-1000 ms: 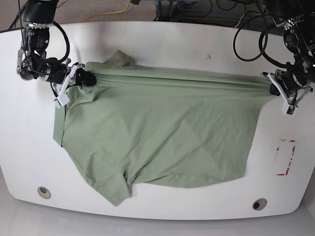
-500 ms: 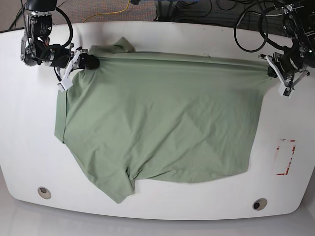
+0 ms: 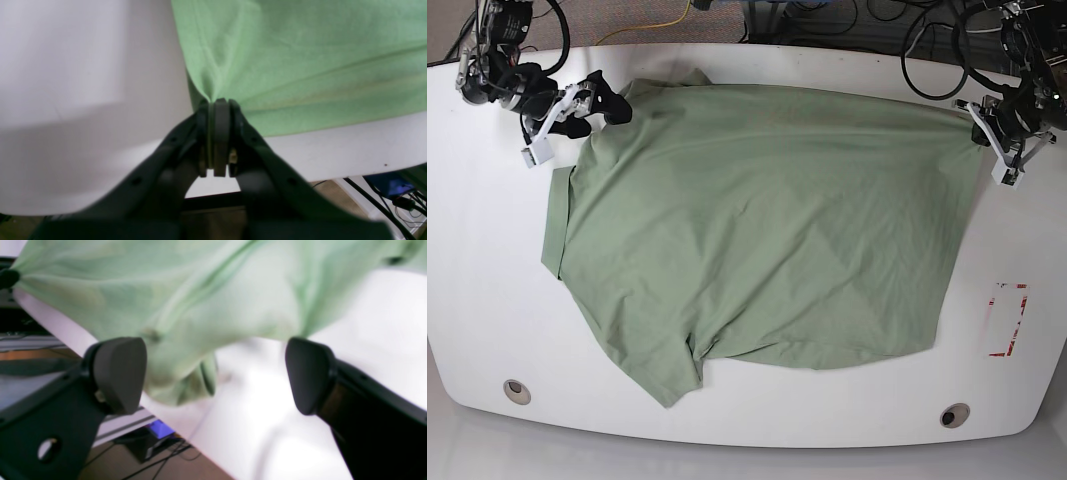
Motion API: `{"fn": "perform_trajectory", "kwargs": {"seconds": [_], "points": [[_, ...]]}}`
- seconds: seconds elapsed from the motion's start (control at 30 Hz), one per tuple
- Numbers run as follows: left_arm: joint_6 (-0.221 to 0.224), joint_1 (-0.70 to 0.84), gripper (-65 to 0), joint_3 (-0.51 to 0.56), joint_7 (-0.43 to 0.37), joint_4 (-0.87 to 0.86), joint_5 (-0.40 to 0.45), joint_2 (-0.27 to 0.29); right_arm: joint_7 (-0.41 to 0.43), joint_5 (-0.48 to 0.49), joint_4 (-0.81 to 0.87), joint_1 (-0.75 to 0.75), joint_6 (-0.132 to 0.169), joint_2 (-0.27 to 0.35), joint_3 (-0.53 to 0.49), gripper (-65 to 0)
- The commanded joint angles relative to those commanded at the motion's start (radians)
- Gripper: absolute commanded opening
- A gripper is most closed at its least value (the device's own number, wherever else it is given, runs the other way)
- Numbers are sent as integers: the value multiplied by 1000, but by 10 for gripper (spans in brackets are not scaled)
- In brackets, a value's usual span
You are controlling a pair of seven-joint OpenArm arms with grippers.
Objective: Layout the t-shirt on the table in an organized manner, then fold the t-shirt properly
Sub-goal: 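Drag the shirt back with both grippers and lay it flat, then move the right gripper along the shirt edge, pulling it outward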
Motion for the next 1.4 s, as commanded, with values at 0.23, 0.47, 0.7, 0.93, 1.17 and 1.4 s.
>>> {"fn": "perform_trajectory", "kwargs": {"seconds": [0.23, 0.47, 0.7, 0.93, 1.17, 1.4], "points": [[0, -3, -650, 2, 0, 0, 0, 0, 0, -20, -2, -46, 0, -48, 117, -6], [0, -3, -650, 2, 0, -2, 0, -2, 6, -170, -147, 77, 0, -49, 149, -8], [0, -2, -650, 2, 0, -3, 0, -28, 6, -247, -232, 198, 0, -49, 141, -8], [0, -2, -650, 0, 0, -3, 0, -37, 6, -313, -311, 288, 0, -86, 94, -62], [0, -2, -650, 0, 0, -3, 0, -43, 5, -354, -325, 304, 0, -153, 91, -298], [0, -3, -650, 0, 0, -3, 0, -43, 0, -339, -324, 298, 0, -160, 91, -491]]}}
